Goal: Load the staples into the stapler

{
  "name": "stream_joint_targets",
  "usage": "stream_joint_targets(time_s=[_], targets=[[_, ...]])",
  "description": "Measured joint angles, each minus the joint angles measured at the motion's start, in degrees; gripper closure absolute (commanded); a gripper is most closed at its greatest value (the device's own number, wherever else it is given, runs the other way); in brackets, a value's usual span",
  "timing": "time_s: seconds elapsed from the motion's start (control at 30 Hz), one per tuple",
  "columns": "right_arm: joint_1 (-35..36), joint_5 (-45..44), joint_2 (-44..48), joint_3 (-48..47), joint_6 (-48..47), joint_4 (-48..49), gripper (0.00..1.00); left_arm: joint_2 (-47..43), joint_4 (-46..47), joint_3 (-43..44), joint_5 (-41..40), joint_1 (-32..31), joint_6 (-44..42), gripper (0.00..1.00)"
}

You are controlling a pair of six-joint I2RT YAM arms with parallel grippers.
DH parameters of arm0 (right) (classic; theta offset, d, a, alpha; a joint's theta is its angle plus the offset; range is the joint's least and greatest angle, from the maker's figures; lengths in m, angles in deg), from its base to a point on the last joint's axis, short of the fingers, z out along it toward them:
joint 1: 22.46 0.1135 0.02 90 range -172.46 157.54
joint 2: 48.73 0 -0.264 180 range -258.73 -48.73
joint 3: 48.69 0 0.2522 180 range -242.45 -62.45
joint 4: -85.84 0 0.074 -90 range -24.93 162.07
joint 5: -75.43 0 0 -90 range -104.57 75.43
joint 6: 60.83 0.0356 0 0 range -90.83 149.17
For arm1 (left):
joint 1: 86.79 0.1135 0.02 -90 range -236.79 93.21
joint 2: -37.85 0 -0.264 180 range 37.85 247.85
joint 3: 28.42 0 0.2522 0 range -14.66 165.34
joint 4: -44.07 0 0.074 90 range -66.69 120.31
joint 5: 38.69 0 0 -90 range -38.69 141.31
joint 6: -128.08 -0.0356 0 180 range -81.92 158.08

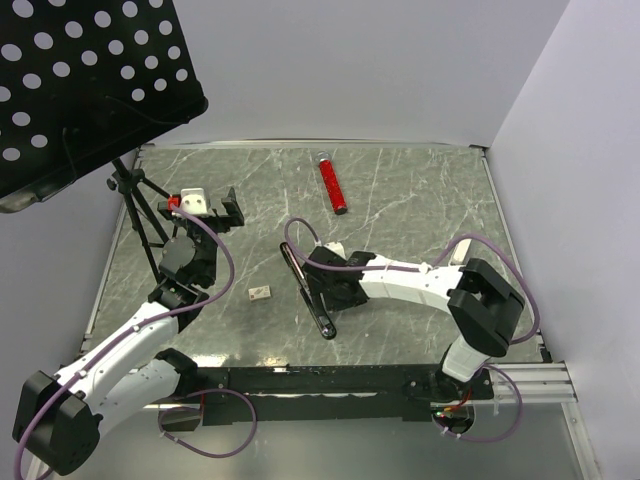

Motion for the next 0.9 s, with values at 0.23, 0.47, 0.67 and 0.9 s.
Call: stream_joint_targets(time_s=[0.23,0.47,0.67,0.9], targets=[[0.9,-0.4,1.0,0.8,0.6,-1.0,0.18,-0.3,0.0,0.0,0.1,0.0,0.2,0.01],[1.5,-0.8,3.2,2.6,1.3,-1.1,0.19,-0.3,0.0,0.0,0.8,0.0,0.6,0.01],[2.1,-0.7,10.3,7.9,0.5,3.1,0.21,-0.1,-0.6,0.0,1.4,0.0,2.2,0.01],[5.1,-0.3,20.4,19.8,-5.7,18.6,0.22,5.9,-8.7,3.1,4.5,-0.1,9.8,0.01]])
